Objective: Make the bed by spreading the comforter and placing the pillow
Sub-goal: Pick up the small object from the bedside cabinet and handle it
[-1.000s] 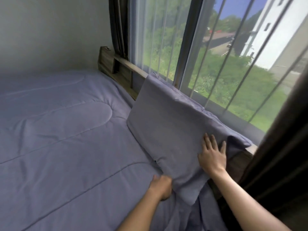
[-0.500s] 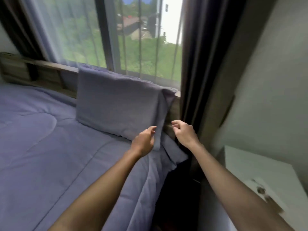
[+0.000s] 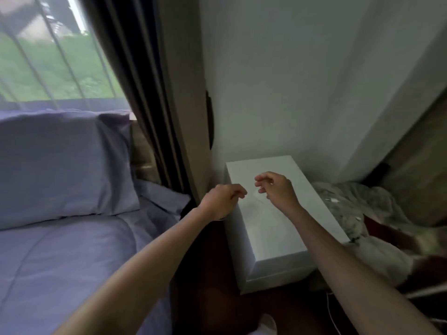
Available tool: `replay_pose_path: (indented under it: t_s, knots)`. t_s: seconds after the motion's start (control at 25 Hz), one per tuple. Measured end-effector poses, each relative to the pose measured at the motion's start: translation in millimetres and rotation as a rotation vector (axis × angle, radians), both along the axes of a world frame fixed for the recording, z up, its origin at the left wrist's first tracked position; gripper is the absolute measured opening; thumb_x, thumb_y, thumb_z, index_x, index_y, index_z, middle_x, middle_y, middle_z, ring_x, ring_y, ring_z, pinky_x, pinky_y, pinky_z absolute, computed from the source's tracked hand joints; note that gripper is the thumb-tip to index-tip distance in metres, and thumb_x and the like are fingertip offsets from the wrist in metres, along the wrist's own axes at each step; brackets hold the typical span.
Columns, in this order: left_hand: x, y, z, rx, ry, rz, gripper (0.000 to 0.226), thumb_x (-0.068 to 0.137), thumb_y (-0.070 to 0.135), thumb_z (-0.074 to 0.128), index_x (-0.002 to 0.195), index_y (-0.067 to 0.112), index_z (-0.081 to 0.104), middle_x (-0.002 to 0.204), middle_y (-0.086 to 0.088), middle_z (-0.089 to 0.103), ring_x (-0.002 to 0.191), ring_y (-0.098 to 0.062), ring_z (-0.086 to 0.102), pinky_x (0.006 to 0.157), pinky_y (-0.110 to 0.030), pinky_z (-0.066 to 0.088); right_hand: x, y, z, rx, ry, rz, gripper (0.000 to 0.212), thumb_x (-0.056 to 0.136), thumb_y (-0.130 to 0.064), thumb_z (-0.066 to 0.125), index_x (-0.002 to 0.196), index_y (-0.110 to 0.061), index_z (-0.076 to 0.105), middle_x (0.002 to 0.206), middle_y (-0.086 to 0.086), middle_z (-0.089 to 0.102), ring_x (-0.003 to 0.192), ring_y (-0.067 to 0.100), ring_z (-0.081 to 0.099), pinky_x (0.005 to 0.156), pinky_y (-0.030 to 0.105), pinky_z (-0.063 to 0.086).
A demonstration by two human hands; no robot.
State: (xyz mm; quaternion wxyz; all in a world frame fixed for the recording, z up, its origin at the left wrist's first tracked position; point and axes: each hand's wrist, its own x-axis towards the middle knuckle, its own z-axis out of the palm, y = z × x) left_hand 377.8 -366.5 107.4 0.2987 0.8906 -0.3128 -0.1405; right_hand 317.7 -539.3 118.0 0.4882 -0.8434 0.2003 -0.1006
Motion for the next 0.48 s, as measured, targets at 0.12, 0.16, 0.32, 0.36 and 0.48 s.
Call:
replay_pose_path:
  t_s: [0.12,0.16,0.32,0.36,0.48]
  knots:
    - [-5,-52,-18,0.038,0.058,-0.084,0.033,0.092,0.016,0.042,0.111,0.033,0.063,0.113,0.016,0.068,0.105,-0.012,0.063,0.092,-0.036,0.051,-16,-54,-19,0.003,0.040,-0.078,0.022,0.086,-0.010,0.050,0.091,-0.018,0.070,0.084,-0.003,0.073,0.075,0.014,0.069,0.068,0.026,0.053]
    - [-3,-69,-26,0.052,0.076,-0.086,0.034,0.092,0.016,0.041,0.112,0.032,0.063,0.114,0.015,0.068,0.106,-0.012,0.062,0.092,-0.036,0.051,-19,-72,-26,-0.006,0.065,-0.082,0.022,0.085,-0.011,0.051,0.092,-0.019,0.070,0.086,-0.004,0.073,0.078,0.014,0.068,0.068,0.028,0.052]
    - [11,-130,-72,0.087,0.150,-0.005,0.034,0.095,0.016,0.039,0.120,0.026,0.060,0.126,0.000,0.063,0.112,-0.021,0.059,0.094,-0.038,0.051,-5,-146,-63,-0.030,0.182,0.003,0.018,0.087,-0.016,0.052,0.090,-0.028,0.066,0.097,-0.001,0.070,0.089,0.019,0.064,0.068,0.025,0.044]
    - [15,-144,-85,0.108,0.175,0.023,0.034,0.096,0.016,0.040,0.124,0.023,0.057,0.129,-0.002,0.060,0.114,-0.022,0.057,0.096,-0.038,0.050,4,-166,-76,-0.038,0.211,0.029,0.020,0.089,-0.013,0.052,0.091,-0.027,0.065,0.099,0.000,0.069,0.092,0.020,0.064,0.073,0.024,0.043]
    - [21,-181,-124,0.206,0.248,0.108,0.037,0.098,0.016,0.042,0.134,0.018,0.049,0.139,-0.005,0.051,0.124,-0.023,0.049,0.104,-0.034,0.043,30,-214,-113,-0.075,0.319,0.085,0.026,0.090,-0.006,0.048,0.105,-0.016,0.067,0.109,0.003,0.068,0.099,0.017,0.061,0.079,0.022,0.040]
